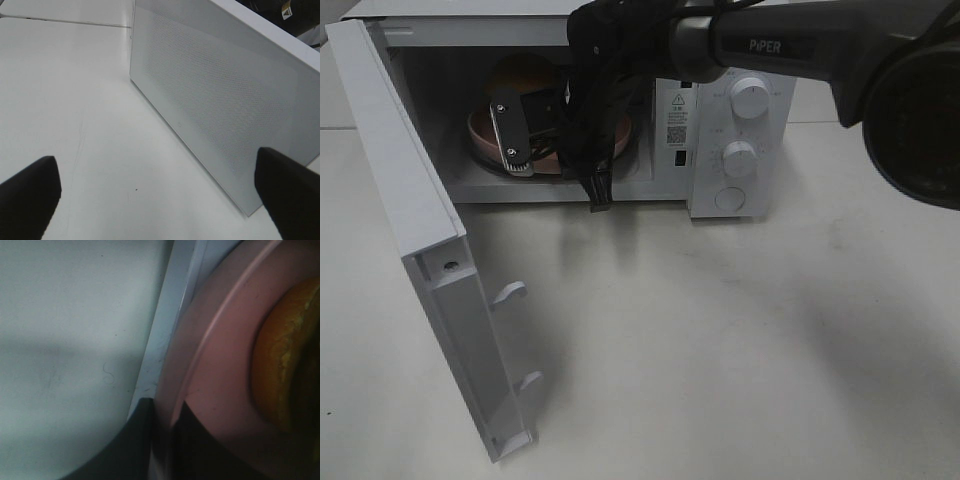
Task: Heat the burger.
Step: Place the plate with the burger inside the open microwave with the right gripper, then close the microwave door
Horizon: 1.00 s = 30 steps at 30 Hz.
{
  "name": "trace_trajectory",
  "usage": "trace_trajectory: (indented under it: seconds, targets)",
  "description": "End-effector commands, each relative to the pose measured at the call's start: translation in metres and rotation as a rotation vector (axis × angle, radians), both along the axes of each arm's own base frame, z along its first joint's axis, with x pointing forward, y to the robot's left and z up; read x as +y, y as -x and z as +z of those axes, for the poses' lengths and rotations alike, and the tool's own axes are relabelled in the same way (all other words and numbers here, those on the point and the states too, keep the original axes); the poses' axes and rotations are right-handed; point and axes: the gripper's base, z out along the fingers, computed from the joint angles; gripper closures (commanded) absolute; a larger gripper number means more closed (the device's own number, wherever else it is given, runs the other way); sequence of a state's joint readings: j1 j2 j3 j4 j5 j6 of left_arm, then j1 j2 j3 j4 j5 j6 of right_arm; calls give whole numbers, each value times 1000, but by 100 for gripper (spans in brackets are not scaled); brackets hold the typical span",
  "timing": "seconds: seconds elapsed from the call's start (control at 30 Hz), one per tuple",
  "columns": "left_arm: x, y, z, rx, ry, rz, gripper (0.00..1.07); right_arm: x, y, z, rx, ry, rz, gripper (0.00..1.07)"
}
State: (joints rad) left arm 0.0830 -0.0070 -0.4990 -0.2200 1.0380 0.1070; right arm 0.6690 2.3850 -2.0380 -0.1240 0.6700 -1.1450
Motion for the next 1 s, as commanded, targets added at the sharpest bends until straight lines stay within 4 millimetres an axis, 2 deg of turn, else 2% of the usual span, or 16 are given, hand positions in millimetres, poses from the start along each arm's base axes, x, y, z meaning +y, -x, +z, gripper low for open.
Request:
trace_trajectory:
  seconds: [0.03, 0.13, 0.2, 0.23, 0.27, 0.3, 0.33, 0.37, 0.4, 0.47, 0.53, 0.77, 1.0]
  targets:
    - [0, 2, 0, -21, 0, 5, 9, 6, -8, 14, -80, -56, 4, 98]
    - [0, 2, 0, -21, -1, 5, 9, 7, -9, 10, -76, -59, 2, 96]
    - [0, 2, 0, -21, -2, 6, 9, 7, -9, 8, -71, -62, 0, 92]
    - [0, 2, 0, -21, -3, 6, 9, 7, -9, 8, -70, -63, 0, 86]
    - [0, 2, 0, -21, -3, 6, 9, 7, -9, 8, -70, -63, 0, 86]
    - [0, 2, 0, -21, -3, 6, 9, 7, -9, 8, -70, -64, -1, 84]
    - [0, 2, 0, -21, -3, 6, 9, 7, -10, 8, -68, -62, -2, 75]
    - [0, 2, 0, -21, -3, 6, 9, 7, -10, 8, -68, -62, -2, 75]
    - [0, 2, 0, -21, -3, 6, 9, 6, -10, 8, -63, -60, -5, 66]
    - [0, 2, 0, -21, -3, 6, 9, 6, -9, 7, -57, -61, -7, 63]
    - [0, 2, 0, -21, -3, 6, 9, 5, -6, 4, -28, -72, -14, 55]
    - [0, 2, 0, -21, -3, 6, 9, -2, 4, -2, 19, -61, -21, 48]
    - [0, 2, 0, -21, -3, 6, 9, -12, 18, 14, 10, -99, -44, 39]
